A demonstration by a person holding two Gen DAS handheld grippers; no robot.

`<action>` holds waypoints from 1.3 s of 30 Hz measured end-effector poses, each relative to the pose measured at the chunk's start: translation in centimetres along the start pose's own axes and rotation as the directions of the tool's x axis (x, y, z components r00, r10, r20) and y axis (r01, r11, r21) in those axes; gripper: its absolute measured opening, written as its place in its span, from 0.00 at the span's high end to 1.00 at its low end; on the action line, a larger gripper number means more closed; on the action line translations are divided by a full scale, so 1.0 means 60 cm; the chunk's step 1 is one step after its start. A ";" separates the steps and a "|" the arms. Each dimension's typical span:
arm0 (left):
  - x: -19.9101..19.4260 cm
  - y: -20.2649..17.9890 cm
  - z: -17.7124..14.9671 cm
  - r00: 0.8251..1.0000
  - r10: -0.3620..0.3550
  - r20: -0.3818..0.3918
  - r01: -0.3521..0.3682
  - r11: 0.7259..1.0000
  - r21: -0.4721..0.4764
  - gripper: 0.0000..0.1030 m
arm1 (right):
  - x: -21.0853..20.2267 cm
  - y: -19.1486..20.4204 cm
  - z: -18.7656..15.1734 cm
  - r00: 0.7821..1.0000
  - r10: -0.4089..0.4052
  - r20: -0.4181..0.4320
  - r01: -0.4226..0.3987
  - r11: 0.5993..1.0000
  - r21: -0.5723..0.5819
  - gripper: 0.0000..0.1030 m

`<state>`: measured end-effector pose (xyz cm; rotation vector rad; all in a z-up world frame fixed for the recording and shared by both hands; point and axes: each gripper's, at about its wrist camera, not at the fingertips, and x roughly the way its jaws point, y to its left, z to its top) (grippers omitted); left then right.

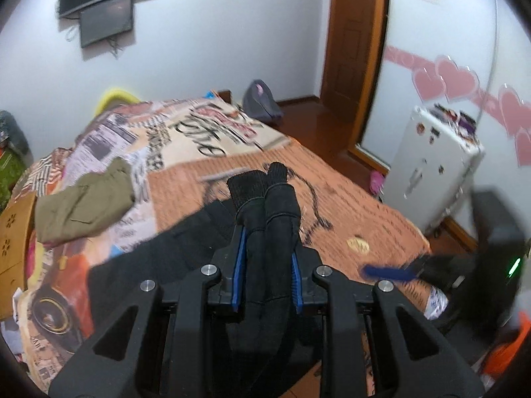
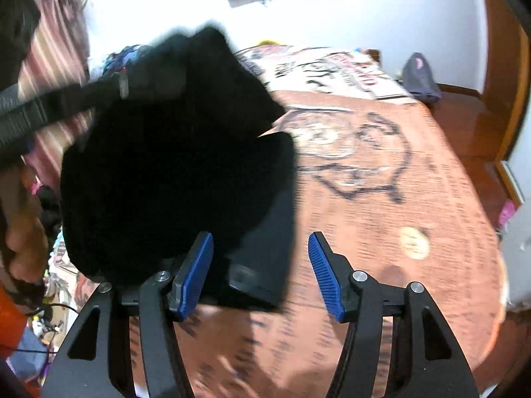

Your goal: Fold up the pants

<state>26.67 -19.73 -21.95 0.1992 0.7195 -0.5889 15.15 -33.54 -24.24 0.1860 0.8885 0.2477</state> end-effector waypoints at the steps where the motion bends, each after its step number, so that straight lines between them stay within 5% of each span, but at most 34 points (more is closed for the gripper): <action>1: 0.008 -0.009 -0.007 1.000 -0.002 -0.010 0.002 1.000 0.010 0.77 | -0.008 -0.009 -0.003 1.000 -0.019 0.007 0.019 1.000 0.011 0.46; 9: 0.048 -0.037 -0.052 0.992 -0.032 -0.120 0.033 0.999 0.010 0.72 | -0.037 -0.056 -0.030 0.996 -0.093 -0.004 0.093 0.992 0.089 0.46; 14: 0.053 -0.045 -0.071 0.986 -0.036 -0.162 0.039 0.999 0.018 0.56 | -0.048 -0.054 -0.034 0.995 -0.096 0.005 0.096 0.991 0.092 0.46; 17: 0.047 -0.050 -0.076 0.984 -0.040 -0.174 0.046 0.999 0.028 0.45 | -0.044 -0.051 -0.029 0.995 -0.095 0.012 0.094 0.992 0.087 0.46; 23: 0.010 -0.045 -0.073 0.989 -0.039 -0.144 0.045 0.998 0.038 0.44 | -0.044 -0.040 -0.020 0.995 -0.094 0.028 0.092 0.994 0.065 0.46; 32: -0.079 0.064 -0.059 0.996 0.082 -0.035 -0.083 0.996 -0.040 0.36 | -0.038 -0.012 -0.007 0.996 -0.082 0.036 0.081 0.996 0.026 0.46; 39: -0.072 0.205 -0.111 0.969 0.197 -0.146 -0.221 0.960 -0.172 0.36 | -0.010 0.038 -0.009 0.999 -0.039 -0.002 0.039 0.998 -0.045 0.46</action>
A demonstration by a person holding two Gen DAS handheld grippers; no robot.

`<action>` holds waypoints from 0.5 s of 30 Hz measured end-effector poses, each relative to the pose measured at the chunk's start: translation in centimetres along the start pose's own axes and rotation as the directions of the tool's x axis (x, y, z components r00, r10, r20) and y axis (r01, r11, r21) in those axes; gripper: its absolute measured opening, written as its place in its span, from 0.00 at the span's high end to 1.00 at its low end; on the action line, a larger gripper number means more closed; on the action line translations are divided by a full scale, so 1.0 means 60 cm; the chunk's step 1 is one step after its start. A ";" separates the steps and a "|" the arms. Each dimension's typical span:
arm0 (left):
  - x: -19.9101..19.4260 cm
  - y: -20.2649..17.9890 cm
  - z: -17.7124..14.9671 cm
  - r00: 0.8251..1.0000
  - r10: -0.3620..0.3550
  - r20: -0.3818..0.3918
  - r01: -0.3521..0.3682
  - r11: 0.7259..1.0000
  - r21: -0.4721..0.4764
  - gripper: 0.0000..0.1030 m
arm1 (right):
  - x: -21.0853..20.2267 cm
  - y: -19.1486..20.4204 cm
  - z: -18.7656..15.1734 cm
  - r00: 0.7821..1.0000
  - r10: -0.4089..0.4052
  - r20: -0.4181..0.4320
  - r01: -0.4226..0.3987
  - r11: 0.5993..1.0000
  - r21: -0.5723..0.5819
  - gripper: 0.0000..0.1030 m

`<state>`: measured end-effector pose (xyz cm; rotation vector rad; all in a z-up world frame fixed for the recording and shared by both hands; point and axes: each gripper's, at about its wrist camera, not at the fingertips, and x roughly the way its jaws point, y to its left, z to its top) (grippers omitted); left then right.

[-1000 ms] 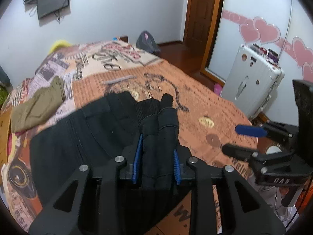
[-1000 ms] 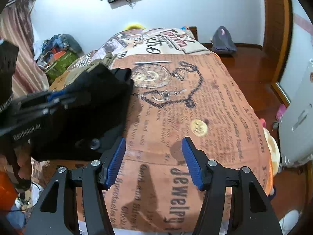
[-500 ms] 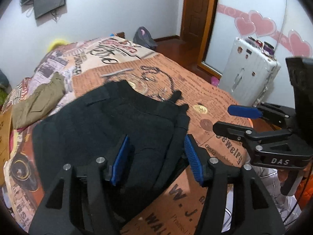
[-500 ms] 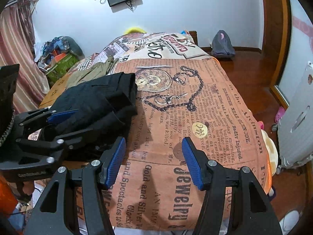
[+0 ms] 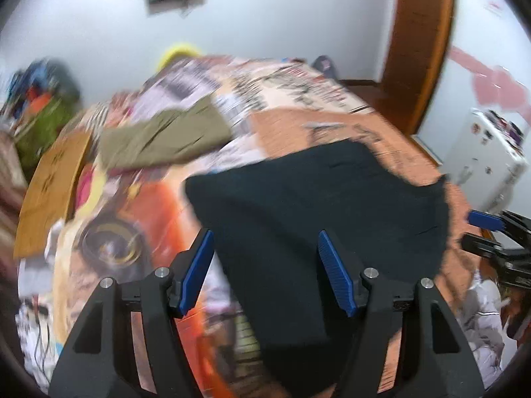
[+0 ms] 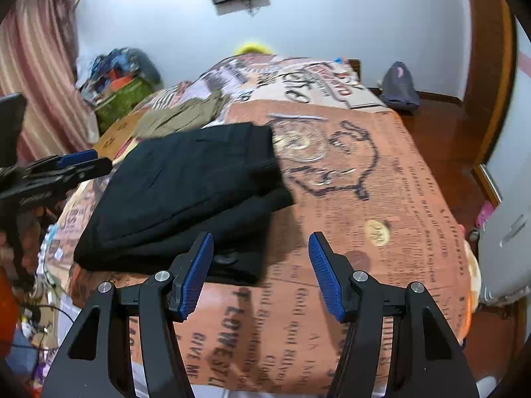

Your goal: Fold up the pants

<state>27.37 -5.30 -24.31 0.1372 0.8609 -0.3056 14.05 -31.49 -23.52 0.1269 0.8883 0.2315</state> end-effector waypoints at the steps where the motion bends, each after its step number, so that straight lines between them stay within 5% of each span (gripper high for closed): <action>1: 0.010 0.017 -0.009 1.000 0.019 -0.017 -0.019 1.000 -0.013 0.36 | 0.006 0.006 -0.002 1.000 0.006 -0.011 -0.006 1.000 -0.006 0.46; 5: 0.047 0.044 -0.047 0.997 0.024 -0.069 -0.026 0.999 -0.039 0.36 | 0.042 0.029 -0.021 0.995 0.059 -0.079 -0.059 0.998 0.001 0.46; 15: 0.053 0.018 -0.085 0.997 0.011 -0.071 -0.010 1.000 0.009 0.36 | 0.088 0.016 -0.011 0.990 0.003 -0.139 -0.013 0.997 -0.070 0.48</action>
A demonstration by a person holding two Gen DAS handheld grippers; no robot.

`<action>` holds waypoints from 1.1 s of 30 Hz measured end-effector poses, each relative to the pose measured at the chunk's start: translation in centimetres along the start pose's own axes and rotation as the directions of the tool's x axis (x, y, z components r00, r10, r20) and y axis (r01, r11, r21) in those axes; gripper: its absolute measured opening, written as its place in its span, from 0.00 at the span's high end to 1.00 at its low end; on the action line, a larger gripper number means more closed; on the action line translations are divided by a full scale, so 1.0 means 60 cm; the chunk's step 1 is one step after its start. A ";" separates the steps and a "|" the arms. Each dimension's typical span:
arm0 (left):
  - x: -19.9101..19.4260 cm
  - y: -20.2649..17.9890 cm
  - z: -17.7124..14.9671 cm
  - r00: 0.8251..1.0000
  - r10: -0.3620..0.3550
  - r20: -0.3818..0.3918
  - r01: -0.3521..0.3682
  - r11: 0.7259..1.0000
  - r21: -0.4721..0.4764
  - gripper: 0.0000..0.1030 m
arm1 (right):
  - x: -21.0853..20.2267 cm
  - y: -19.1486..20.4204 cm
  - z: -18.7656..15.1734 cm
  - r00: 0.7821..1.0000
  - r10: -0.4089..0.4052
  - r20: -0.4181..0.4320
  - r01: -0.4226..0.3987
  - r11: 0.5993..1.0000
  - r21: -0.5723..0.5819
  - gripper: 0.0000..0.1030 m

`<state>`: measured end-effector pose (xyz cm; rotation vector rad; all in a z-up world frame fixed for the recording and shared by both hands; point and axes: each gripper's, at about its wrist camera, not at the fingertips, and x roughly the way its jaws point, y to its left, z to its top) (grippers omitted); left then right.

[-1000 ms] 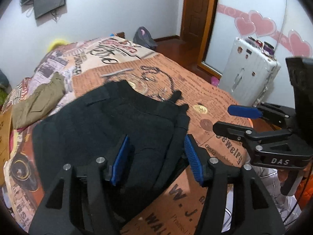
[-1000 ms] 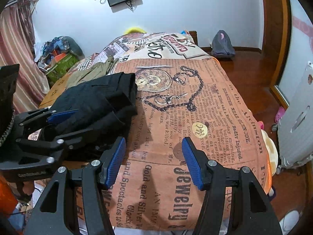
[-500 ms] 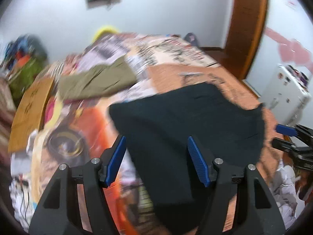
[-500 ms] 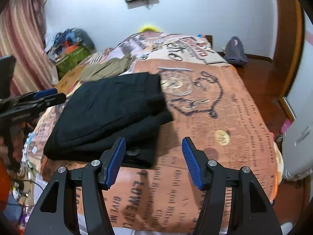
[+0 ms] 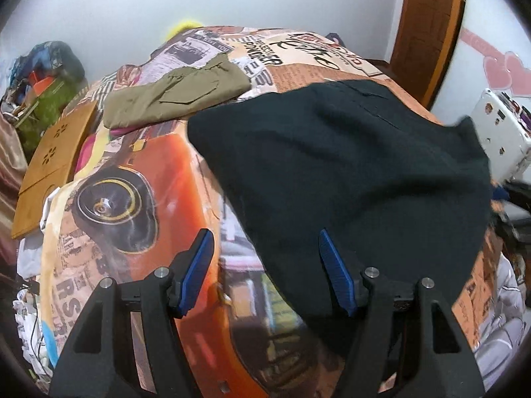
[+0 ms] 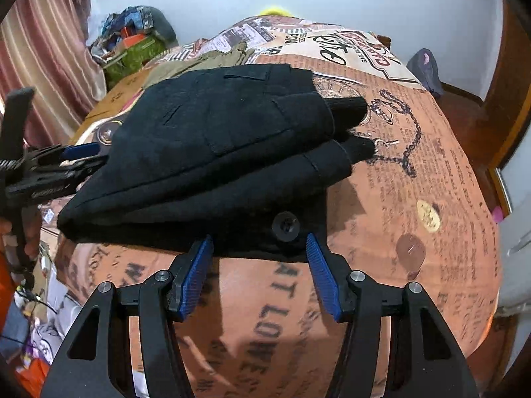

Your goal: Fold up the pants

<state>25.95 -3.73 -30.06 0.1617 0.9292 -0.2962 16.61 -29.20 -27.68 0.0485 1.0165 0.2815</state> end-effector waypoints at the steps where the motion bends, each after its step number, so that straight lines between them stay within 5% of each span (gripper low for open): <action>1: -0.002 -0.003 -0.003 1.000 -0.007 -0.001 0.007 1.000 -0.009 0.36 | 0.004 -0.009 0.006 1.000 -0.012 -0.003 0.012 1.000 0.001 0.48; 13: 0.007 -0.081 0.017 0.991 -0.130 -0.002 0.130 0.990 -0.062 0.36 | 0.091 -0.089 0.104 0.995 -0.092 -0.024 0.091 0.995 -0.035 0.48; 17: 0.006 -0.091 0.036 0.994 -0.111 0.019 0.112 0.989 -0.097 0.37 | 0.113 -0.121 0.133 0.993 -0.113 -0.031 0.113 0.994 -0.009 0.48; 24: -0.027 0.008 0.069 0.996 -0.011 0.088 0.027 0.982 -0.188 0.36 | 0.078 -0.119 0.127 0.990 -0.139 -0.014 0.138 0.990 -0.040 0.48; 33: 0.016 0.154 0.132 0.993 0.098 0.064 -0.079 0.967 -0.243 0.36 | -0.043 -0.056 0.097 0.994 -0.058 0.097 0.062 0.997 -0.041 0.46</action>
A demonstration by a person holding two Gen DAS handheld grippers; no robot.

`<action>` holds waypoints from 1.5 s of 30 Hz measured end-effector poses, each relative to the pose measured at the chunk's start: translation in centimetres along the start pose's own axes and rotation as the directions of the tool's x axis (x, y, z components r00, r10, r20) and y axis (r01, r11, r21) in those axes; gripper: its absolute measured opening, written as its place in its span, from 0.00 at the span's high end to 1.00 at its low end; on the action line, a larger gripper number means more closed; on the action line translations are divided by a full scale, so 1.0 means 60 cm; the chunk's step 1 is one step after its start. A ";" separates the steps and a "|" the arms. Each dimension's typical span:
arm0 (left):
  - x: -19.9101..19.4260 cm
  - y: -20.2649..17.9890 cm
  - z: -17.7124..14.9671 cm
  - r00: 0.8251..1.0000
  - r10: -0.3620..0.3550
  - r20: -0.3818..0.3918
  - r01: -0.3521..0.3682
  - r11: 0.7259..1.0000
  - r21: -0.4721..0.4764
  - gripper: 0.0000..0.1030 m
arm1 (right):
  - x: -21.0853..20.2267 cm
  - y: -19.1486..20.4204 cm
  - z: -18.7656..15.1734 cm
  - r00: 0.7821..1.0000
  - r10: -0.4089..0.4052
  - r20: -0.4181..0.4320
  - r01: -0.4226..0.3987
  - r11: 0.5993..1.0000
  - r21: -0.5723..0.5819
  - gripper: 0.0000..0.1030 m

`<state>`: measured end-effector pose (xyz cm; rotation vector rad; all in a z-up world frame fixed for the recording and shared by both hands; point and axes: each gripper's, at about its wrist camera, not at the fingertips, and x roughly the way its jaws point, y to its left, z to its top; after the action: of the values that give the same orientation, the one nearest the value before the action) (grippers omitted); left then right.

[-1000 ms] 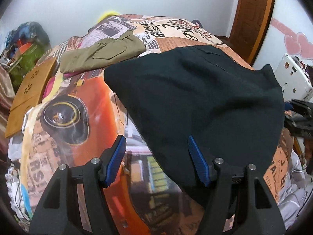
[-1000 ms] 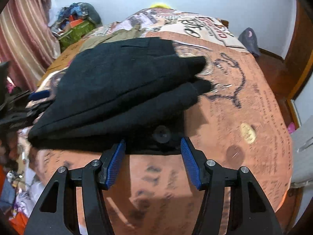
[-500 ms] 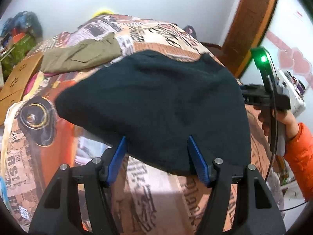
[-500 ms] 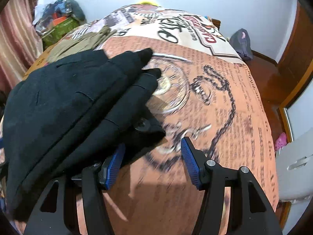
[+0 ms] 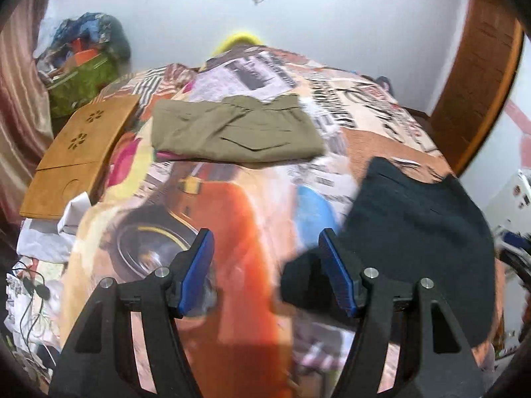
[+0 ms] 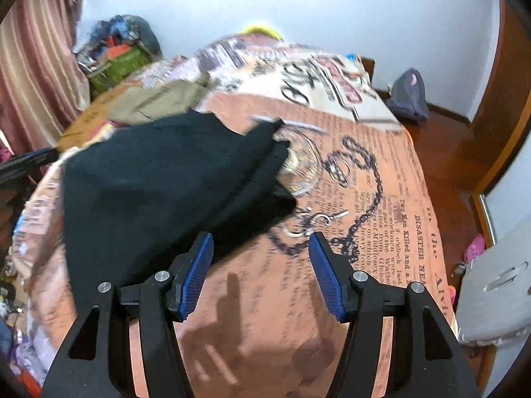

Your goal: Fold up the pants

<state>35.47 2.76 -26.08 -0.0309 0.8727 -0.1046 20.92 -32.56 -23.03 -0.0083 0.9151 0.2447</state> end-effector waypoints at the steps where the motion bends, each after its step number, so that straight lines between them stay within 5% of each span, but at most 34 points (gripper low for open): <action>1: 0.017 0.010 0.007 1.000 0.001 -0.020 -0.001 1.000 -0.003 0.36 | -0.006 0.008 0.003 1.000 0.013 0.008 -0.013 1.000 -0.001 0.45; 8: 0.083 0.001 -0.024 0.991 -0.022 -0.131 0.031 0.997 0.068 0.36 | -0.013 0.102 -0.027 0.987 0.160 -0.027 -0.161 0.987 -0.017 0.45; 12: 0.081 -0.017 -0.057 0.987 -0.009 -0.160 0.029 0.992 0.121 0.37 | 0.035 0.131 -0.054 0.983 0.160 -0.090 -0.163 0.986 -0.030 0.45; 17: 0.068 -0.025 -0.079 0.983 -0.027 -0.179 0.051 0.990 0.130 0.37 | 0.063 0.090 -0.065 0.973 0.202 -0.113 -0.197 0.979 0.049 0.41; 24: 0.028 -0.069 -0.103 0.982 -0.086 -0.167 0.110 0.984 0.138 0.37 | 0.066 0.023 -0.058 0.986 0.091 -0.136 -0.089 0.996 0.021 0.41; 30: -0.018 -0.094 -0.063 0.992 -0.081 -0.097 0.096 0.983 0.157 0.37 | 0.038 -0.027 -0.049 0.990 0.063 -0.128 -0.055 0.996 0.066 0.41; 37: -0.020 -0.147 0.024 0.990 -0.138 -0.018 0.139 0.970 0.197 0.29 | -0.003 -0.041 0.014 0.999 0.031 0.027 -0.033 0.997 0.063 0.40; 45: 0.071 -0.235 0.024 0.978 -0.162 -0.134 0.194 0.939 0.283 0.26 | 0.080 -0.004 0.065 0.996 0.074 0.057 -0.076 0.996 0.036 0.40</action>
<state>38.14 -11.74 -27.42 0.1770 0.9550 -0.4091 26.84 -31.35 -24.45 0.0686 0.8652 0.2959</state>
